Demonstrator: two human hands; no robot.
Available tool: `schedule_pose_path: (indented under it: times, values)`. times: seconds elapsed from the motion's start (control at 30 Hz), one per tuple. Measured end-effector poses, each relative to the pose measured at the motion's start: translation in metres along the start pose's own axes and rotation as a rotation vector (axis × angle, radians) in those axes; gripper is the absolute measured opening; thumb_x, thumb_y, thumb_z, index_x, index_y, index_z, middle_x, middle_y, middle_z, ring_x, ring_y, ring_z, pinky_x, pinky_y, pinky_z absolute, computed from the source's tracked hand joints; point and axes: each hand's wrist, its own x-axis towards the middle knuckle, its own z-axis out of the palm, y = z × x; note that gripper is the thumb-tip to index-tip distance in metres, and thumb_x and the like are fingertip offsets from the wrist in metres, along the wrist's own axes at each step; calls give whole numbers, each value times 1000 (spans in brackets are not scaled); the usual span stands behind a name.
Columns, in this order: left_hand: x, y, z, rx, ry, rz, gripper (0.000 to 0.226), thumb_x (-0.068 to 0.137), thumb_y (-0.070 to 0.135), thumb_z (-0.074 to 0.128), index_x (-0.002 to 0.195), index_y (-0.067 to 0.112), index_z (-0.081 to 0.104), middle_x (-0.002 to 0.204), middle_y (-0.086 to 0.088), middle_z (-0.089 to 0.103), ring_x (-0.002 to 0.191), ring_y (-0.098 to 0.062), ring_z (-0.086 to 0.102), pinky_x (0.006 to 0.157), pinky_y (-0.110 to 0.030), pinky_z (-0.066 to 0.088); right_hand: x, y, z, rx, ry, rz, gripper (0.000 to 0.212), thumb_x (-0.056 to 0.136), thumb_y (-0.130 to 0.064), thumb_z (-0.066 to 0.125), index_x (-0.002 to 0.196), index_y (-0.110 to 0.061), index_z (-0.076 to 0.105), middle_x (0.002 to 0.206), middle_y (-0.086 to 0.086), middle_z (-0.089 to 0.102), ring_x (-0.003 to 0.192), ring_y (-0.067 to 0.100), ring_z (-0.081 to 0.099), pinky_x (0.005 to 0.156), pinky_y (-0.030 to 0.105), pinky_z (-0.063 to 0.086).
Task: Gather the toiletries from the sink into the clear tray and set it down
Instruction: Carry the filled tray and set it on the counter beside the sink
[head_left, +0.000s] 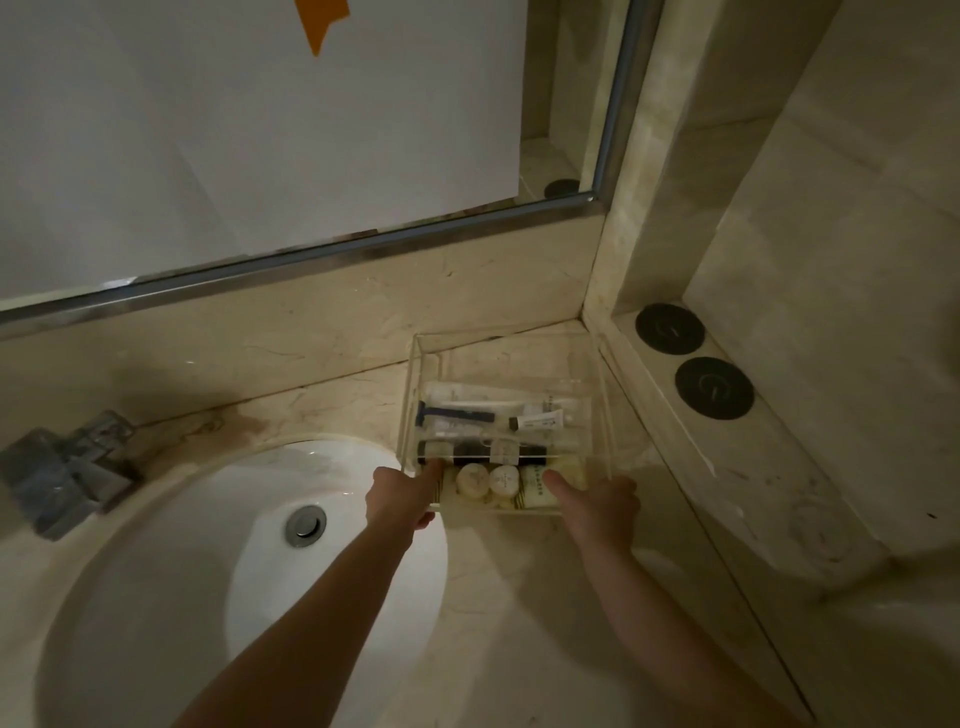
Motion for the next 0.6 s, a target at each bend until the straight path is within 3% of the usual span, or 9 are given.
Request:
schedule_pose_path:
  times: [0.17, 0.3, 0.37, 0.47, 0.53, 0.6]
  values:
    - [8, 4, 0, -178, -3, -23, 61, 72, 35, 76, 112, -1, 48, 101, -23, 65, 75, -30, 70, 44, -26, 54, 2, -4, 10, 171, 49, 13, 83, 67, -31, 82, 129, -2, 36, 130, 24, 43, 105, 41, 56, 86, 50, 53]
    - [11, 15, -1, -453, -27, -56, 48, 77, 7, 69, 117, 0, 44, 108, -24, 58, 82, -33, 68, 60, -33, 60, 4, -16, 14, 505, 70, 111, 63, 77, -23, 73, 126, -8, 37, 123, 18, 49, 88, 32, 63, 72, 43, 58]
    - [12, 24, -2, -599, -7, -87, 49, 75, -1, 66, 118, 2, 43, 109, -23, 52, 83, -34, 66, 67, -36, 60, 7, -26, 14, 711, 34, 230, 57, 80, -16, 70, 124, -10, 35, 121, 15, 46, 86, 29, 63, 74, 43, 56]
    - [11, 38, -2, -616, -21, -57, 30, 75, -2, 63, 104, -5, 54, 106, -25, 57, 86, -34, 64, 65, -34, 58, 13, -39, 13, 895, -49, 418, 57, 79, -16, 70, 124, -10, 35, 121, 12, 50, 89, 28, 64, 82, 46, 52]
    - [6, 45, -5, -618, -60, -75, 8, 79, -4, 58, 86, -3, 56, 95, -23, 59, 91, -38, 63, 75, -37, 57, 15, -44, 12, 948, -85, 428, 57, 80, -13, 70, 127, -7, 40, 122, 13, 54, 86, 25, 63, 78, 38, 55]
    - [4, 47, -8, -603, -108, -74, 6, 81, -4, 56, 86, -1, 54, 95, -21, 58, 95, -39, 63, 82, -40, 56, 18, -47, 13, 933, -103, 411, 53, 80, -13, 69, 127, -6, 45, 120, 15, 57, 79, 20, 62, 74, 31, 54]
